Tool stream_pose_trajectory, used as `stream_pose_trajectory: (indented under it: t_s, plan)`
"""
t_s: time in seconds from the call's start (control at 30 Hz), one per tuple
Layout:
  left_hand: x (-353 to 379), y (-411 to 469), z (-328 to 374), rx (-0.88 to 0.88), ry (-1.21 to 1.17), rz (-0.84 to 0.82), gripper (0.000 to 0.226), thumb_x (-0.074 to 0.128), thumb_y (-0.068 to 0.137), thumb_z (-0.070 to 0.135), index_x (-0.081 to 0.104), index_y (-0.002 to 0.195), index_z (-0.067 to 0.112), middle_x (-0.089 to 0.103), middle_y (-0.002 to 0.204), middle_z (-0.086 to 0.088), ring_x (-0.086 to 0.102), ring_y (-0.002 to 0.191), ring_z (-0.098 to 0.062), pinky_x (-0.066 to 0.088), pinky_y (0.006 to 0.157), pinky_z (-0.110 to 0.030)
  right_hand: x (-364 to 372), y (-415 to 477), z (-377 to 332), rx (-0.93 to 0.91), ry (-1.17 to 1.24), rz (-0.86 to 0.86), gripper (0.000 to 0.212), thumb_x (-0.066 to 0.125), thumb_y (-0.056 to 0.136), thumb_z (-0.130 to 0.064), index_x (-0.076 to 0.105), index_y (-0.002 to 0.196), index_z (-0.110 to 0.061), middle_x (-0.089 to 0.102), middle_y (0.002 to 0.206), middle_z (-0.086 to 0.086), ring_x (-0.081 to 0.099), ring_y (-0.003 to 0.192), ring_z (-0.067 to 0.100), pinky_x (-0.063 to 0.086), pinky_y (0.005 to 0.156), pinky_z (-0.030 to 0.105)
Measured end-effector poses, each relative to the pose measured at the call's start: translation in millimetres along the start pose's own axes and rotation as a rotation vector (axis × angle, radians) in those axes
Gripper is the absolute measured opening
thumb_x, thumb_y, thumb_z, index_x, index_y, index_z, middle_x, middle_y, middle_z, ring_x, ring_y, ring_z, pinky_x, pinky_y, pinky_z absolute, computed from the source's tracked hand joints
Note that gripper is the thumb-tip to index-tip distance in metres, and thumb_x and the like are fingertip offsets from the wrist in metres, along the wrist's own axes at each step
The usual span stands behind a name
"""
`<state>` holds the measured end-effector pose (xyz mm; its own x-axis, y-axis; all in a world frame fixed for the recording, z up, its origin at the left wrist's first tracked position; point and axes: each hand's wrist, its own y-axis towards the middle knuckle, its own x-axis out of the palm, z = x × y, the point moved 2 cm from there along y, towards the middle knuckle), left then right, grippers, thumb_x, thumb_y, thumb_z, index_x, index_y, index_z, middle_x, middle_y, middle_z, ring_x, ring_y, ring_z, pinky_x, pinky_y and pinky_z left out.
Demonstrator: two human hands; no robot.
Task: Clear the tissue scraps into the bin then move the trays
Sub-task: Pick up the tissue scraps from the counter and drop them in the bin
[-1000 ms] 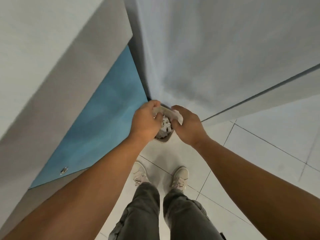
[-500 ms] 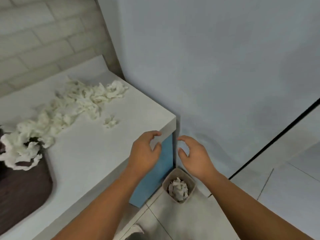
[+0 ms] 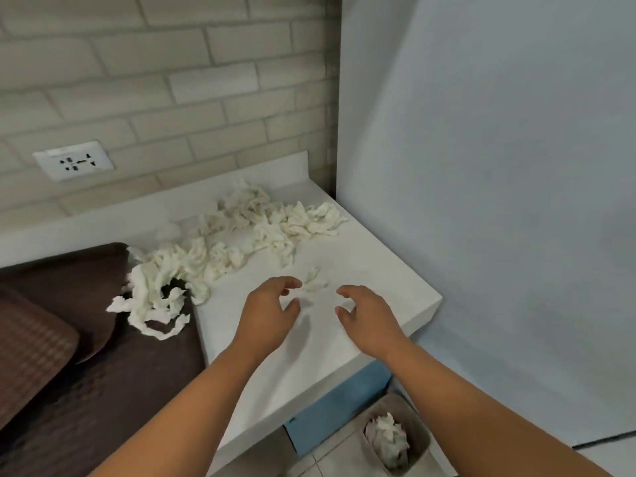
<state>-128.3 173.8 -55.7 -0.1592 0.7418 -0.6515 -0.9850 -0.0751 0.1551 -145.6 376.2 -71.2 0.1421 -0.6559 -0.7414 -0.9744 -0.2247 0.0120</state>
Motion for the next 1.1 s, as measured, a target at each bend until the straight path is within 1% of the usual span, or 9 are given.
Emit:
stream_pose_trajectory:
  t_s: [0.1, 0.3, 0.4, 0.5, 0.57, 0.63, 0.77, 0.9, 1.1]
  plan:
    - [-15.2, 21.7, -29.2, -0.021, -0.022, 0.007, 0.025, 0.067, 0.089, 0.019, 0.066, 0.113, 0.024, 0.065, 0.112, 0.014, 0.060, 0.099, -0.002, 0.050, 0.089, -0.025, 23.3, 29.9, -14.3, 0.036, -0.093, -0.053, 0.049, 0.054, 0.096, -0.036, 0.044, 0.142, -0.023, 0.044, 0.139, 0.002, 0.058, 0.111, 0.020, 0.046, 0.096, 0.027]
    - [-30.3, 71.0, -71.5, 0.034, 0.024, 0.043, 0.024, 0.067, 0.091, 0.035, 0.066, 0.112, 0.025, 0.065, 0.110, 0.014, 0.060, 0.096, -0.005, 0.050, 0.083, -0.025, 60.7, 88.2, -29.9, 0.126, -0.297, -0.061, 0.063, 0.048, 0.095, -0.049, 0.026, 0.149, -0.029, 0.029, 0.141, 0.007, 0.061, 0.105, 0.027, 0.052, 0.087, 0.035]
    - [-30.5, 95.6, -88.9, 0.091, 0.087, -0.003, 0.026, 0.068, 0.090, 0.033, 0.065, 0.114, 0.024, 0.063, 0.114, 0.012, 0.058, 0.103, -0.009, 0.044, 0.088, -0.021, 79.7, 107.3, -28.4, 0.149, -0.356, -0.082, 0.051, 0.045, 0.097, -0.040, 0.034, 0.146, -0.028, 0.035, 0.134, 0.007, 0.058, 0.106, 0.026, 0.052, 0.089, 0.035]
    - [-28.5, 123.8, -101.2, 0.132, 0.125, -0.052, 0.027, 0.066, 0.091, 0.029, 0.065, 0.117, 0.021, 0.061, 0.121, 0.006, 0.053, 0.112, -0.015, 0.038, 0.094, -0.021, 93.6, 115.4, -23.8, 0.156, -0.382, -0.074, 0.043, 0.047, 0.092, -0.010, 0.051, 0.134, -0.018, 0.044, 0.122, 0.008, 0.054, 0.106, 0.027, 0.047, 0.094, 0.033]
    - [-28.0, 145.8, -103.5, 0.144, 0.133, -0.079, 0.027, 0.063, 0.094, 0.026, 0.065, 0.119, 0.019, 0.059, 0.125, 0.004, 0.051, 0.114, -0.017, 0.036, 0.094, -0.021, 96.7, 118.1, -20.8, 0.164, -0.329, -0.033, 0.043, 0.045, 0.085, 0.003, 0.056, 0.123, -0.012, 0.049, 0.118, 0.008, 0.054, 0.107, 0.027, 0.043, 0.091, 0.027]
    - [-27.8, 169.8, -104.0, 0.167, 0.132, -0.085, 0.027, 0.061, 0.095, 0.024, 0.065, 0.121, 0.018, 0.058, 0.127, 0.003, 0.053, 0.114, -0.020, 0.042, 0.095, -0.026, 93.4, 119.9, -19.8, 0.195, -0.248, 0.025, 0.041, 0.043, 0.082, 0.008, 0.058, 0.116, -0.010, 0.051, 0.115, 0.006, 0.055, 0.102, 0.025, 0.038, 0.083, 0.021]
    - [-20.4, 213.1, -104.0, 0.205, 0.222, -0.201, 0.040, 0.058, 0.097, 0.019, 0.055, 0.136, 0.021, 0.047, 0.143, 0.002, 0.046, 0.128, -0.022, 0.039, 0.107, -0.032, 84.2, 127.3, -19.4, 0.272, -0.133, 0.123, 0.035, 0.040, 0.083, 0.008, 0.058, 0.104, -0.013, 0.052, 0.107, 0.001, 0.057, 0.095, 0.022, 0.036, 0.078, 0.018]
    - [-8.1, 231.3, -104.1, 0.226, 0.334, -0.330, 0.047, 0.062, 0.095, 0.027, 0.051, 0.141, 0.023, 0.041, 0.143, -0.001, 0.047, 0.125, -0.021, 0.042, 0.103, -0.032, 76.9, 129.5, -24.0, 0.284, -0.081, 0.196, 0.029, 0.040, 0.087, 0.004, 0.060, 0.094, -0.017, 0.058, 0.101, -0.002, 0.059, 0.093, 0.019, 0.045, 0.082, 0.023]
    - [-7.4, 229.4, -108.1, 0.214, 0.341, -0.294, 0.021, 0.065, 0.093, 0.029, 0.071, 0.110, 0.018, 0.051, 0.120, 0.002, 0.057, 0.106, -0.016, 0.043, 0.088, -0.022, 62.6, 123.6, -37.2, 0.273, -0.044, 0.151, 0.028, 0.037, 0.093, -0.002, 0.061, 0.096, -0.017, 0.061, 0.104, 0.000, 0.057, 0.085, 0.016, 0.047, 0.073, 0.023]
